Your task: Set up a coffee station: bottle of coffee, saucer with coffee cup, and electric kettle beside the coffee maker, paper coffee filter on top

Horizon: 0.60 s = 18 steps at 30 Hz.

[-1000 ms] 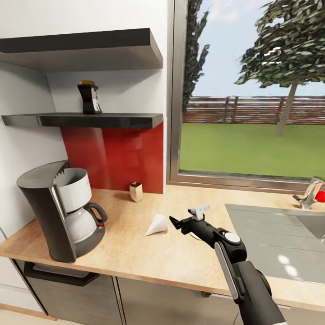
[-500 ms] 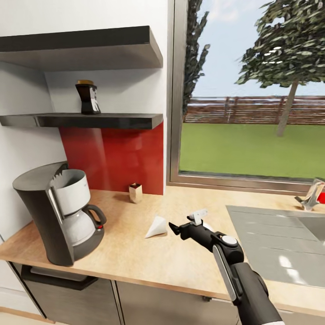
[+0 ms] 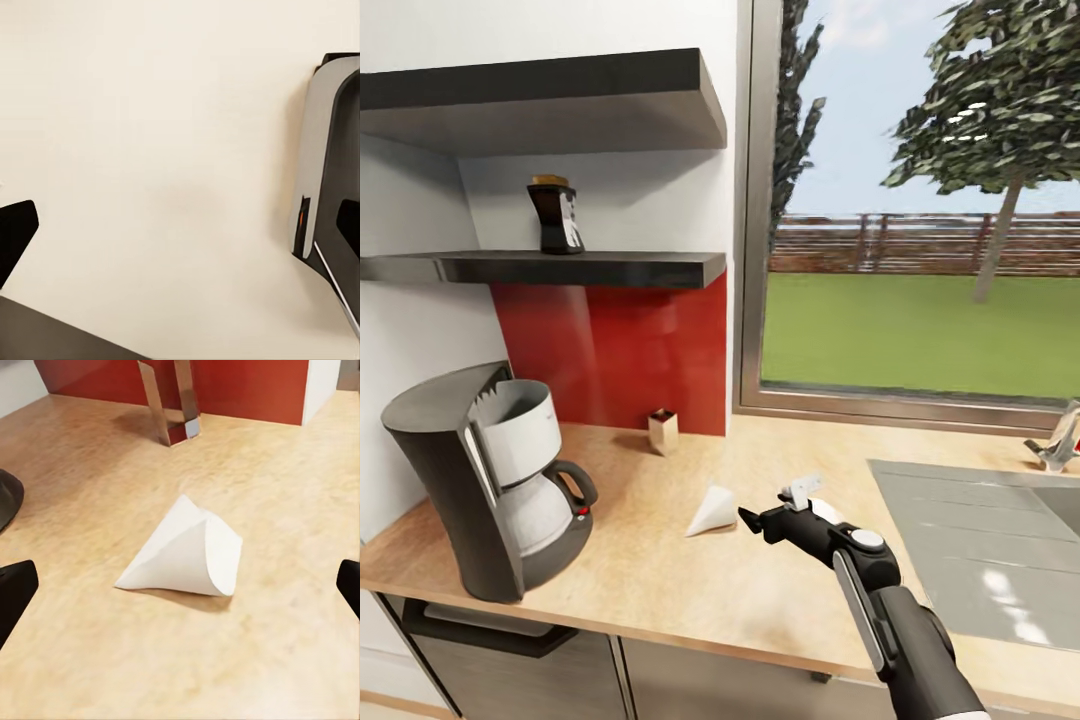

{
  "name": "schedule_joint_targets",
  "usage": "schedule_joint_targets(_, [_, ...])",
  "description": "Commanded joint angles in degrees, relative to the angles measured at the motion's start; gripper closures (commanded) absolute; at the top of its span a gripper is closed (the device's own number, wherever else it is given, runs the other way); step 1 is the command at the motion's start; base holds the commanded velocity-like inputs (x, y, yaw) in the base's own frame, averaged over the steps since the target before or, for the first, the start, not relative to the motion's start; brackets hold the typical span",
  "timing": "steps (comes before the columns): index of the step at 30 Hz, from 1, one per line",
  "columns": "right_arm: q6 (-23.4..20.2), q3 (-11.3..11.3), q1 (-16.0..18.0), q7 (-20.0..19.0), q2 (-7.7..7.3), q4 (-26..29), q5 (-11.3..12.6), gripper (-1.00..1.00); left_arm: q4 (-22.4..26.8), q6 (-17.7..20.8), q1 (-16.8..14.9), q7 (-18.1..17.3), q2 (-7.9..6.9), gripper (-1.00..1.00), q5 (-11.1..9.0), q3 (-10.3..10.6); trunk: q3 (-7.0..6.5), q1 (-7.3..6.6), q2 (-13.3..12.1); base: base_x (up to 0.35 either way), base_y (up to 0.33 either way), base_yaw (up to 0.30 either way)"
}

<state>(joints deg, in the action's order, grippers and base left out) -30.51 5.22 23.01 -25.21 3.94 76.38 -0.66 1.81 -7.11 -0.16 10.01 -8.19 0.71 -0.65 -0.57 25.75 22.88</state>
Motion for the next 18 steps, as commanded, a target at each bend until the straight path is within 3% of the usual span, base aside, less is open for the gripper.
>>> schedule_joint_targets(1, [-0.3,-0.1,0.0,-0.2,-0.07,-0.3,-0.1,-1.00,-0.1,-0.2,0.0,0.1,0.02,-1.00,0.1,-0.1,0.02,0.04,0.0,0.150,0.223,0.000])
schedule_joint_targets(7, [-0.3,0.0,0.0,-0.3,-0.22,-1.1,-0.1,-1.00,-0.1,-0.2,0.0,0.1,0.35,-1.00,0.1,-0.1,0.02,0.04,0.0,0.146,0.186,0.000])
schedule_joint_targets(18, [-0.1,0.0,0.0,-0.3,-0.25,-4.6,-0.1,-1.00,-0.1,-0.2,0.0,0.1,0.45,-1.00,0.1,-0.1,0.02,0.04,0.0,0.022,0.024,0.000])
